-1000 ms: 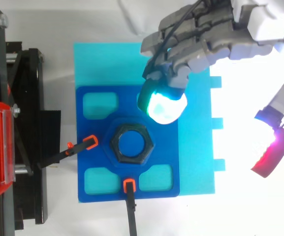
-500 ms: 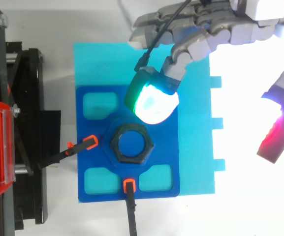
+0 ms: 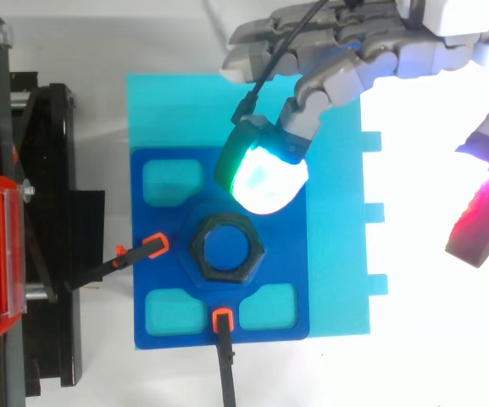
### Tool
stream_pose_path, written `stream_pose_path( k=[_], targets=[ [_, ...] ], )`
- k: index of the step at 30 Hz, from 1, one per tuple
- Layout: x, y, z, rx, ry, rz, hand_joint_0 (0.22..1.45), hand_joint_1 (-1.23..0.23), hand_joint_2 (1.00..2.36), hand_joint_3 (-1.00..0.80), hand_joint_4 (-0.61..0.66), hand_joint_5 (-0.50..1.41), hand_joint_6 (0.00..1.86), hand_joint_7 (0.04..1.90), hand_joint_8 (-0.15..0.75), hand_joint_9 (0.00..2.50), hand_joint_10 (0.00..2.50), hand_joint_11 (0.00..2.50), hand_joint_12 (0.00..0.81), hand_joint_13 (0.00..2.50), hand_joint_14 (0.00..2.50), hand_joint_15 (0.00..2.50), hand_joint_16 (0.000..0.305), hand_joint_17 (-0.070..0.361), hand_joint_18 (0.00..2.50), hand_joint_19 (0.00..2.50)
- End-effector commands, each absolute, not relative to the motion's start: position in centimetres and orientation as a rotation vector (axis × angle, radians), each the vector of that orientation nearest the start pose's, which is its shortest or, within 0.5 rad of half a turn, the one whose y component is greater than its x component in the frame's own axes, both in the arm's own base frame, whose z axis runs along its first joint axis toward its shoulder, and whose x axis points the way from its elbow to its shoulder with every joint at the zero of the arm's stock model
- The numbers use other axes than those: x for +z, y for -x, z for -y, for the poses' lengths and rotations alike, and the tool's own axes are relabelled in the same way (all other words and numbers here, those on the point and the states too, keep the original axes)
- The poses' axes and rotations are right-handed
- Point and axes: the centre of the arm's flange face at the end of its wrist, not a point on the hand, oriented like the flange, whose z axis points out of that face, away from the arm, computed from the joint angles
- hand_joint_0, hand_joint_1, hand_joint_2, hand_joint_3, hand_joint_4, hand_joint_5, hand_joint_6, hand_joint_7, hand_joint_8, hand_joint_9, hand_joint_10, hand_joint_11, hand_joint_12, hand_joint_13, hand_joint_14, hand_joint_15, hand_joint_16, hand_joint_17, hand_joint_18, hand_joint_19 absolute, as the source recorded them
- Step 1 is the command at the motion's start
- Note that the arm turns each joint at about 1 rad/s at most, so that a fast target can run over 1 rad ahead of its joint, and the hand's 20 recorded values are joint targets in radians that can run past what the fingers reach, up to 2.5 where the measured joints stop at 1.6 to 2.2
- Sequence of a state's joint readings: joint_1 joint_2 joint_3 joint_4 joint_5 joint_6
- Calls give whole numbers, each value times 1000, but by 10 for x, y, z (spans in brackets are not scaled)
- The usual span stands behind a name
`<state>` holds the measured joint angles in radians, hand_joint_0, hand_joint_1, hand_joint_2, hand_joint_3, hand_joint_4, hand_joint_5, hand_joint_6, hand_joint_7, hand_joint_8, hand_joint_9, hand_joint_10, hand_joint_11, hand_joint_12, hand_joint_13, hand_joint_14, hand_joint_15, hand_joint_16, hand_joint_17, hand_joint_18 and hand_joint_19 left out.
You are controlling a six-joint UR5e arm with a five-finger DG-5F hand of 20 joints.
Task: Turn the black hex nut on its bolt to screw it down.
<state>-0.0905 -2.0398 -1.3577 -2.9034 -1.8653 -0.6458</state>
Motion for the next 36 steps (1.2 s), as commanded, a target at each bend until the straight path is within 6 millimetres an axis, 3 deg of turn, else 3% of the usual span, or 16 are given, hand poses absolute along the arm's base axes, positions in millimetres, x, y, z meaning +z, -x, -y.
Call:
stream_pose_path(
  k=[1, 36],
  targets=[
    [341, -653, 164, 876, -590, -1551, 347, -255, 1000, -500, -43, -300, 501, 580, 100, 0, 0, 0, 312, 0, 0, 0, 64, 144, 0, 0],
    [341, -653, 164, 876, -590, -1551, 366, -307, 1000, -500, -34, -300, 501, 648, 95, 0, 0, 0, 307, 0, 0, 0, 63, 142, 0, 0]
  ],
)
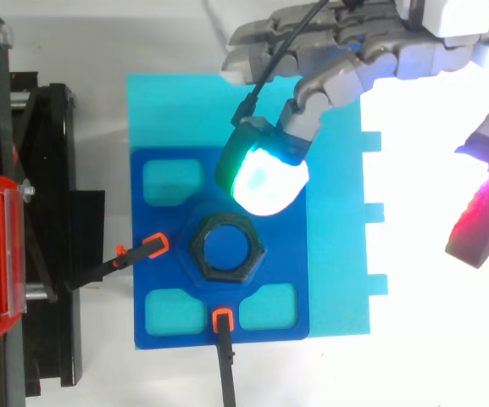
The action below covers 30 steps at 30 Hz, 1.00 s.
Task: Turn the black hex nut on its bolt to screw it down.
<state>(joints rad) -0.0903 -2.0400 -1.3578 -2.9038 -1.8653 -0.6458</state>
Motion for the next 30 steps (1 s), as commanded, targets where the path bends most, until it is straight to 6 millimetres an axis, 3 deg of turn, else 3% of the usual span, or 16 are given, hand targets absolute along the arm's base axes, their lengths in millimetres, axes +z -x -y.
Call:
stream_pose_path(
  k=[1, 10, 14, 16, 20, 30],
  targets=[
    [342, -653, 164, 876, -588, -1549, 366, -307, 1000, -500, -33, -300, 501, 640, 95, 0, 0, 0, 307, 0, 0, 0, 63, 142, 0, 0],
    [340, -653, 163, 877, -589, -1553, 378, -350, 1000, -500, -38, -300, 501, 565, 87, 0, 0, 0, 302, 0, 0, 0, 61, 138, 0, 0],
    [340, -653, 163, 877, -589, -1553, 379, -345, 1000, -500, -49, -300, 501, 643, 88, 0, 0, 0, 297, 0, 0, 0, 61, 136, 0, 0],
    [341, -653, 163, 877, -588, -1552, 380, -361, 1000, -500, -44, -300, 501, 567, 90, 0, 0, 0, 298, 0, 0, 0, 61, 137, 0, 0],
    [341, -653, 163, 877, -588, -1552, 380, -360, 1000, -500, -51, -300, 501, 648, 89, 0, 0, 0, 298, 0, 0, 0, 59, 134, 0, 0],
    [341, -653, 163, 877, -588, -1552, 385, -392, 1000, -500, -44, -300, 501, 550, 88, 0, 0, 0, 298, 0, 0, 0, 60, 134, 0, 0]
  ],
)
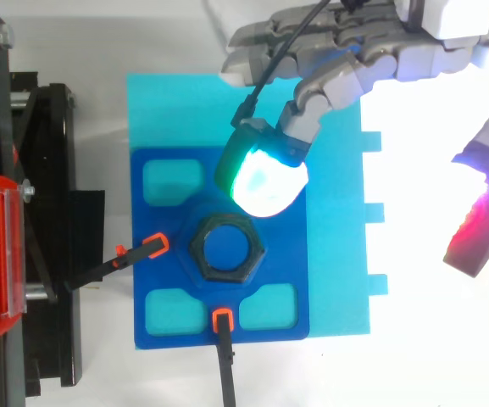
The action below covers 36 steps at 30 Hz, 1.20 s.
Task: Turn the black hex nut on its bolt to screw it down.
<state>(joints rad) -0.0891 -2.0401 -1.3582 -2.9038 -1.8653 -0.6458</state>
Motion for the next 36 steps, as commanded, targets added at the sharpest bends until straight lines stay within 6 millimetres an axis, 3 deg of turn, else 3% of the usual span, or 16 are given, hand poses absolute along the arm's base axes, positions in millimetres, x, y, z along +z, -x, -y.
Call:
stream_pose_path(
  k=[1, 3, 7, 10, 13, 16, 19, 23, 26, 28, 32, 36],
  targets=[
    [340, -653, 163, 877, -589, -1553, 386, -392, 1000, -500, -46, -300, 501, 570, 87, 0, 0, 0, 298, 0, 0, 0, 59, 132, 0, 0],
    [341, -653, 163, 877, -588, -1552, 387, -382, 1000, -500, -53, -300, 501, 654, 84, 0, 0, 0, 293, 0, 0, 0, 58, 131, 0, 0],
    [342, -653, 163, 877, -588, -1551, 386, -387, 1000, -500, -46, -300, 501, 568, 83, 0, 0, 0, 297, 0, 0, 0, 59, 134, 0, 0],
    [341, -653, 162, 878, -587, -1553, 388, -374, 1000, -500, -63, -300, 502, 644, 85, 0, 0, 0, 296, 0, 0, 0, 58, 132, 0, 0],
    [341, -653, 162, 878, -587, -1553, 386, -387, 1000, -500, -45, -300, 501, 559, 88, 0, 0, 0, 298, 0, 0, 0, 60, 135, 0, 0],
    [341, -653, 162, 878, -587, -1553, 386, -374, 1000, -500, -66, -300, 501, 639, 86, 0, 0, 0, 295, 0, 0, 0, 59, 133, 0, 0],
    [341, -653, 162, 878, -587, -1553, 386, -388, 1000, -500, -52, -300, 501, 556, 87, 0, 0, 0, 299, 0, 0, 0, 60, 135, 0, 0],
    [341, -653, 162, 878, -587, -1553, 387, -379, 1000, -500, -59, -300, 501, 636, 87, 0, 0, 0, 295, 0, 0, 0, 59, 133, 0, 0],
    [342, -653, 162, 879, -586, -1551, 388, -389, 1000, -500, -47, -300, 500, 549, 87, 0, 0, 0, 293, 0, 0, 0, 60, 135, 0, 0],
    [342, -653, 162, 879, -586, -1551, 388, -387, 1000, -500, -53, -300, 501, 628, 87, 0, 0, 0, 293, 0, 0, 0, 59, 132, 0, 0],
    [341, -653, 162, 878, -587, -1553, 387, -390, 1000, -500, -39, -300, 500, 551, 91, 0, 0, 0, 296, 0, 0, 0, 59, 133, 0, 0],
    [340, -653, 162, 878, -588, -1554, 390, -390, 1000, -500, -45, -300, 501, 636, 88, 0, 0, 0, 291, 0, 0, 0, 58, 130, 0, 0]
  ],
)
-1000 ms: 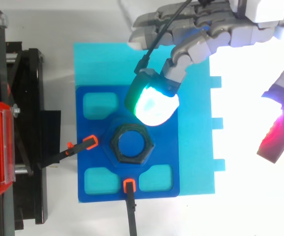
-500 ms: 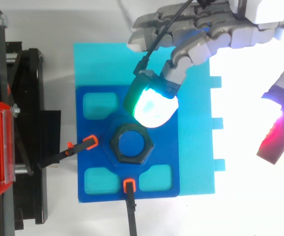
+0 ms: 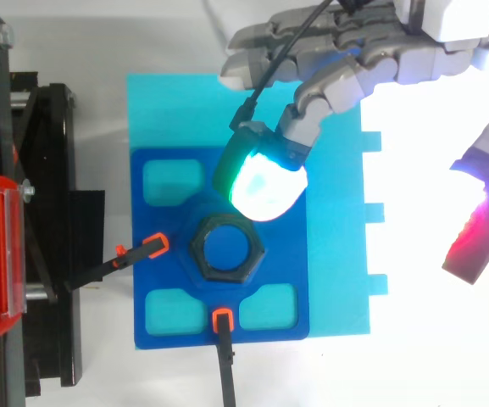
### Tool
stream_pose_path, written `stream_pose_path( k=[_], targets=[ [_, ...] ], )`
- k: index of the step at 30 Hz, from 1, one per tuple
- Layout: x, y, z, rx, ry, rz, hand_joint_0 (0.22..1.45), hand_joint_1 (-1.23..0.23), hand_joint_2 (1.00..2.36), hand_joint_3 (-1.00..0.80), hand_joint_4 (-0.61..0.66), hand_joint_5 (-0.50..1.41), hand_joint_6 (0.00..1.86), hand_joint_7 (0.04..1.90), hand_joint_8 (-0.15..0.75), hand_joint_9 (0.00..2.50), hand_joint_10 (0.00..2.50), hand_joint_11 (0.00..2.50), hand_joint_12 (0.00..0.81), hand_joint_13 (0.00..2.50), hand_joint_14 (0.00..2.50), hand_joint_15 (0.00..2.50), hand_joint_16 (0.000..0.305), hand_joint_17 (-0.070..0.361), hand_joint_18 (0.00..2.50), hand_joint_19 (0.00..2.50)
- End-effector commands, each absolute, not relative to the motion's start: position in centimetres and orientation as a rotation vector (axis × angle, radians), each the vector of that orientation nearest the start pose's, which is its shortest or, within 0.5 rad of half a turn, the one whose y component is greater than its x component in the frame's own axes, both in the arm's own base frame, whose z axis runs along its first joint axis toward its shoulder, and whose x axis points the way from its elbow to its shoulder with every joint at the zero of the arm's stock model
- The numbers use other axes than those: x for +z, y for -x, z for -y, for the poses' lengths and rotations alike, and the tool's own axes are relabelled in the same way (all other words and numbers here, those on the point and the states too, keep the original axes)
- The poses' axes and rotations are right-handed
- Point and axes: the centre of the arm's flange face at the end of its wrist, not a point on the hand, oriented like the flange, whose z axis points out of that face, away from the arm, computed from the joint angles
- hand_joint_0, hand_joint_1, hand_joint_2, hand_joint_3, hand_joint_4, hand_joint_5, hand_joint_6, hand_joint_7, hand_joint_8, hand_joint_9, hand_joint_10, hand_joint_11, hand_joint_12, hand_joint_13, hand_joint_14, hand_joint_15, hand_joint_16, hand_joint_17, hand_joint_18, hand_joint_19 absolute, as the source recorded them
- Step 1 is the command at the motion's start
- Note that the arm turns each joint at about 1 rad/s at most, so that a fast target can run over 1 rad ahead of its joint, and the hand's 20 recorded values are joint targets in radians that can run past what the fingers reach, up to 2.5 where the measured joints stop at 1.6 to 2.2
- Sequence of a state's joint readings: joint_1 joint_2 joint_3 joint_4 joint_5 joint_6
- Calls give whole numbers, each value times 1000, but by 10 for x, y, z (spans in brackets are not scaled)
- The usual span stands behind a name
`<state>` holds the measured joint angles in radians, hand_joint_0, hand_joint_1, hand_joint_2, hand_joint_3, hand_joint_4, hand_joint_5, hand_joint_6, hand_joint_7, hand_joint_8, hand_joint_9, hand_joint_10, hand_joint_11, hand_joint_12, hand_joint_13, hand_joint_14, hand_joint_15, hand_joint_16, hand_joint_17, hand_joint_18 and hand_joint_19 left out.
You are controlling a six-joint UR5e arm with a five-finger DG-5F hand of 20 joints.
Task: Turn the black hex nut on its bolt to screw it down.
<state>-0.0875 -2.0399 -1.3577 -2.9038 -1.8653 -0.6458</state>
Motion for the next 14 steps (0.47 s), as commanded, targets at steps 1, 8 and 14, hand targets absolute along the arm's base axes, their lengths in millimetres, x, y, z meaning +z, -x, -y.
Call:
stream_pose_path(
  k=[1, 8, 14],
  targets=[
    [341, -653, 162, 878, -587, -1553, 389, -394, 1000, -500, -37, -300, 501, 569, 92, 0, 0, 0, 295, 0, 0, 0, 58, 131, 0, 0],
    [341, -653, 162, 878, -587, -1553, 391, -402, 1000, -500, -42, -300, 500, 539, 89, 0, 0, 0, 293, 0, 0, 0, 58, 131, 0, 0],
    [342, -653, 162, 879, -586, -1551, 391, -394, 1000, -500, -42, -300, 501, 622, 87, 0, 0, 0, 291, 0, 0, 0, 58, 129, 0, 0]
  ],
)
